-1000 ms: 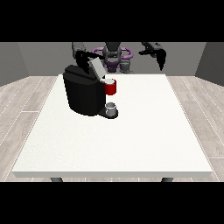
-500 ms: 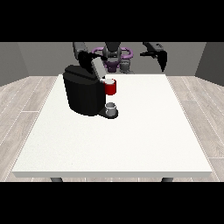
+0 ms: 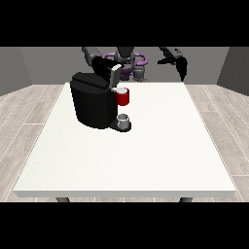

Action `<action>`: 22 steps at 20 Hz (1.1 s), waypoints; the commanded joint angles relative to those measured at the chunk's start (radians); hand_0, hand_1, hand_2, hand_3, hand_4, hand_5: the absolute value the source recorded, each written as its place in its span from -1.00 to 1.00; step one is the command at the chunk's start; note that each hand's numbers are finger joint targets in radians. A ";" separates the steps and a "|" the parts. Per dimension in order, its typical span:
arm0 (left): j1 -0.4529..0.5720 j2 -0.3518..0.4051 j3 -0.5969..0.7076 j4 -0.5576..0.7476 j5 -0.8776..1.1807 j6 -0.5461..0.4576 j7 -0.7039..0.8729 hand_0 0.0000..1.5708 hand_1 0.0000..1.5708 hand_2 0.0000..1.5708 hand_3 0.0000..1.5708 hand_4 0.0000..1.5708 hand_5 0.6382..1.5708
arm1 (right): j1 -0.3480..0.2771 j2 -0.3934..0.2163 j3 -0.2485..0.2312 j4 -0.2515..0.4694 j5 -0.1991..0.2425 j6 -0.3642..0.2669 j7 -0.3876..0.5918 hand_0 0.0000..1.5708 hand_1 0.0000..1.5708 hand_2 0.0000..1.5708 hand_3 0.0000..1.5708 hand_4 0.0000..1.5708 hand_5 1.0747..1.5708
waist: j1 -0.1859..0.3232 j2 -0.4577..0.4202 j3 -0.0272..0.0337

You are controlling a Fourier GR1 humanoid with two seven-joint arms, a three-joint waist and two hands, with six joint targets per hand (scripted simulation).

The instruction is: Insert the coffee pod into the coffee machine and close the lid

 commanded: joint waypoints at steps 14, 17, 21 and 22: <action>0.013 -0.037 -0.056 -0.016 -0.022 0.034 -0.083 -1.00 -1.00 -1.00 -1.00 -0.79 1.00 | -0.059 0.075 0.057 0.015 0.067 0.003 -0.055 -1.00 -1.00 -1.00 -1.00 -0.96 1.00 | -0.015 -0.025 0.0008; 0.019 -0.040 -0.062 -0.049 0.011 0.008 -0.063 -1.00 -1.00 -1.00 -1.00 -0.69 1.00 | -0.051 0.097 0.050 0.007 0.045 0.016 -0.079 -1.00 -1.00 -1.00 -1.00 -0.77 1.00 | -0.001 -0.046 0.0009; 0.077 -0.035 -0.049 0.007 0.010 0.000 -0.096 -1.00 -1.00 -1.00 -1.00 -0.76 1.00 | 0.142 0.124 0.183 -0.082 -0.079 -0.013 -0.109 -1.00 -1.00 -1.00 -1.00 -0.66 1.00 | -0.041 -0.132 0.0009; 0.099 -0.052 -0.057 0.042 -0.021 0.028 -0.129 -1.00 -1.00 -1.00 -1.00 -0.76 1.00 | 0.178 0.124 0.188 -0.118 -0.141 -0.012 -0.116 -1.00 -1.00 -1.00 -1.00 -0.64 1.00 | -0.076 -0.149 0.0010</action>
